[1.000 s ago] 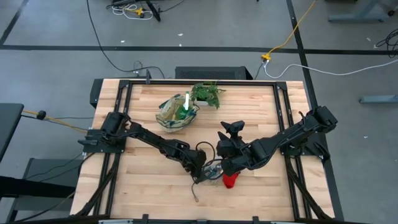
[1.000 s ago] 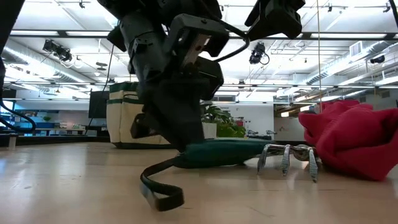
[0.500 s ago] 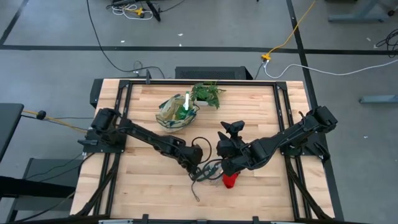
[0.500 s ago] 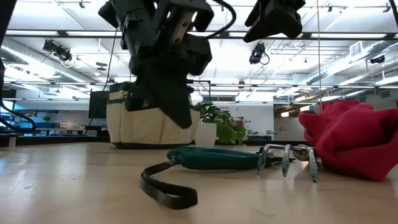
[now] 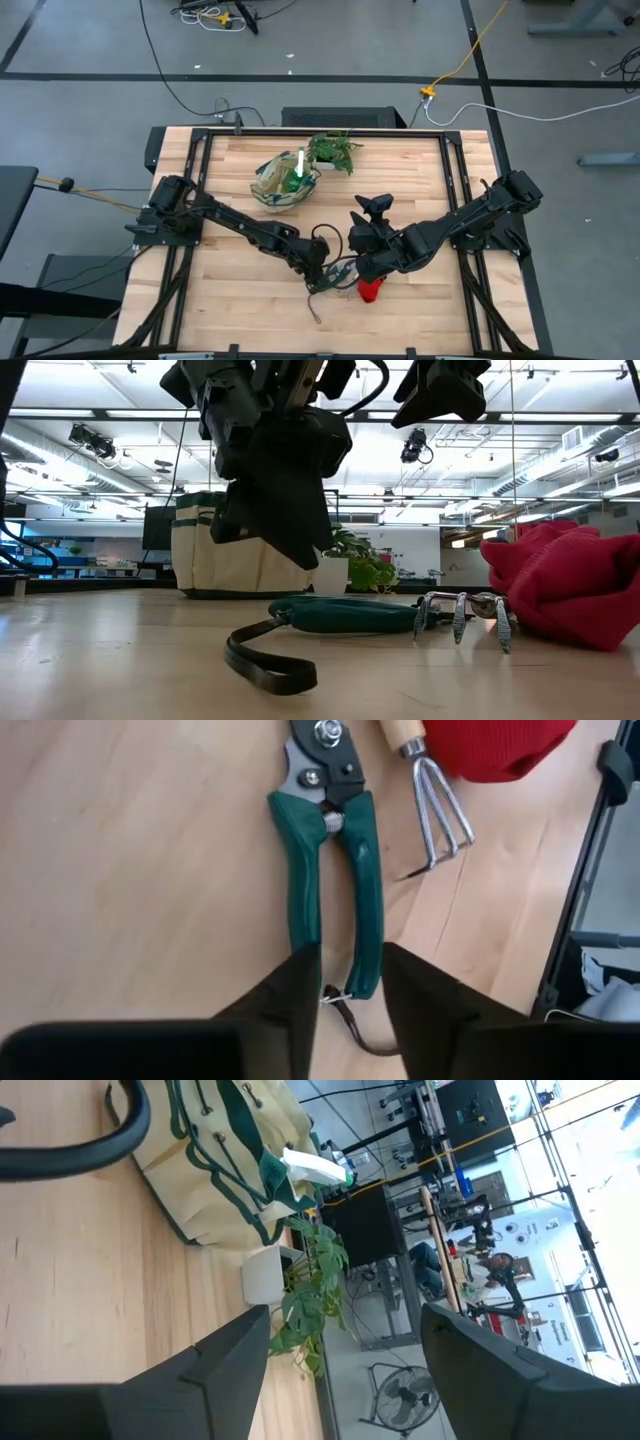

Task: Pick & Place Garden tools in Gardening bag
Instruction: Put the green shear scissors into the gardening bag

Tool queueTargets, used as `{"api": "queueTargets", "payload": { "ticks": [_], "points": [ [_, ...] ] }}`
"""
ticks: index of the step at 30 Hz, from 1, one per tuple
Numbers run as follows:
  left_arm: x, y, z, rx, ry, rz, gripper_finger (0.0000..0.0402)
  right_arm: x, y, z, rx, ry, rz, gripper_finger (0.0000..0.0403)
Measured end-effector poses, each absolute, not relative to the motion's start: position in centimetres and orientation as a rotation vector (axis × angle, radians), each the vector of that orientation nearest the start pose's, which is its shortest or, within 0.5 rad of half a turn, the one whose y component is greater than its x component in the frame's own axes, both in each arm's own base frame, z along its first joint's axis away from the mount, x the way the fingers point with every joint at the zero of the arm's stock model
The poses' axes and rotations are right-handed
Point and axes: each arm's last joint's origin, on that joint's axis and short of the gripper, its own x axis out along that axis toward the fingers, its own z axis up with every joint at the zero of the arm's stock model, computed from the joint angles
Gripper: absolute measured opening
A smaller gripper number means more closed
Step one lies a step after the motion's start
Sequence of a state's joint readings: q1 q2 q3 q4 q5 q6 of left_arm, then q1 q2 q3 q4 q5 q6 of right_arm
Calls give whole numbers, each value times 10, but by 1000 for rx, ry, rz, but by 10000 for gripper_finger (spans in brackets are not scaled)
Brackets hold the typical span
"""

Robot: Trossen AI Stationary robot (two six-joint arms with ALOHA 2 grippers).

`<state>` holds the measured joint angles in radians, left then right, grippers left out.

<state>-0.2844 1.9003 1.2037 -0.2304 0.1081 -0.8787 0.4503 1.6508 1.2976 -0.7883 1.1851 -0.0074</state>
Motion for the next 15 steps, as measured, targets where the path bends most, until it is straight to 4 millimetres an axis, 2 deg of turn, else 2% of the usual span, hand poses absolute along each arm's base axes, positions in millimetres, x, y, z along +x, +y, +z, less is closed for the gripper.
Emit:
{"api": "queueTargets", "payload": {
  "ticks": [7,15],
  "points": [
    [373,-112,164,-682,1013,81,170,304,117,267,-856,799,-650,261],
    [374,-111,162,-661,1000,108,185,304,117,267,-851,797,-651,261]
  ]
}}
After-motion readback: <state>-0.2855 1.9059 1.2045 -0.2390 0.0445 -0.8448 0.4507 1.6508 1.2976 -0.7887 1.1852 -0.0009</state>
